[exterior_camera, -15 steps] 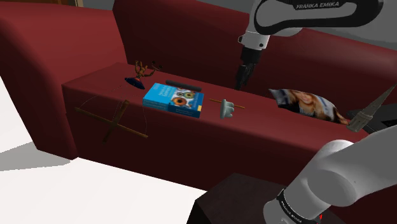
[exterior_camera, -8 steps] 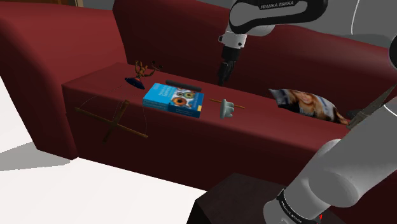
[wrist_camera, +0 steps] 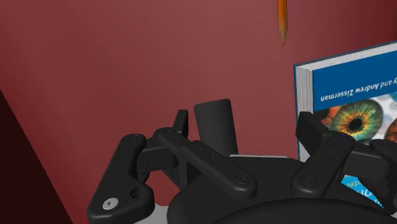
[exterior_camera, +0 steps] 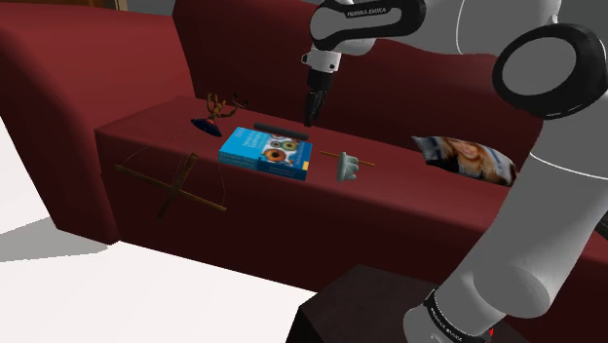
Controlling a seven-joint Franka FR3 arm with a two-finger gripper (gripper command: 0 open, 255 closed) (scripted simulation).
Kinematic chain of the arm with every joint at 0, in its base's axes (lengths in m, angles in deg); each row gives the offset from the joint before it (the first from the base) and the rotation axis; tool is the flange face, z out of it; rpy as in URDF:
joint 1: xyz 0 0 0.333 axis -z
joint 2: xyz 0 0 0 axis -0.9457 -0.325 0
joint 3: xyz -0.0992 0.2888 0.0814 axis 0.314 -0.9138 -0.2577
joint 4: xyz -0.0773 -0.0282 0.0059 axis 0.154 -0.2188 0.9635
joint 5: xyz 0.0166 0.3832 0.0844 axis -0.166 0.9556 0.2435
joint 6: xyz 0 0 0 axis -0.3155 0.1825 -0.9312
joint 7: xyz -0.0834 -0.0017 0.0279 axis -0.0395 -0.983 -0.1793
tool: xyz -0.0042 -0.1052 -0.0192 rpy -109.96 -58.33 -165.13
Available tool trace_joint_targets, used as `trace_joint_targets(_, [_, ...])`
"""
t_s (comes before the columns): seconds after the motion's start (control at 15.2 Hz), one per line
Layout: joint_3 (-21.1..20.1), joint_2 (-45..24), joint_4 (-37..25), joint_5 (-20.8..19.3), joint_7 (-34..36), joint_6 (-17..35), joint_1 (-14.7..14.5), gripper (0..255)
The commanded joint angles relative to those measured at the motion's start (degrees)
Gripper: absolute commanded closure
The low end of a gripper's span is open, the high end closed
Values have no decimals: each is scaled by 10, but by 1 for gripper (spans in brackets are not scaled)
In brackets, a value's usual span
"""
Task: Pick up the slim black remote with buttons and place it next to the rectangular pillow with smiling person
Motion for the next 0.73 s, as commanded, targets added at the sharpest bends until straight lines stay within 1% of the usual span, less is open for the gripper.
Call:
trace_joint_targets(0.0, [-4,-45,-54,8,-18,-11,0,0])
trace_joint_targets(0.26, [-17,-147,-187,21,-43,-44,0,0])
trace_joint_targets(0.33, [-18,-157,-200,21,-45,-48,0,0])
trace_joint_targets(0.66, [-19,-153,-155,22,-46,-7,-2,0])
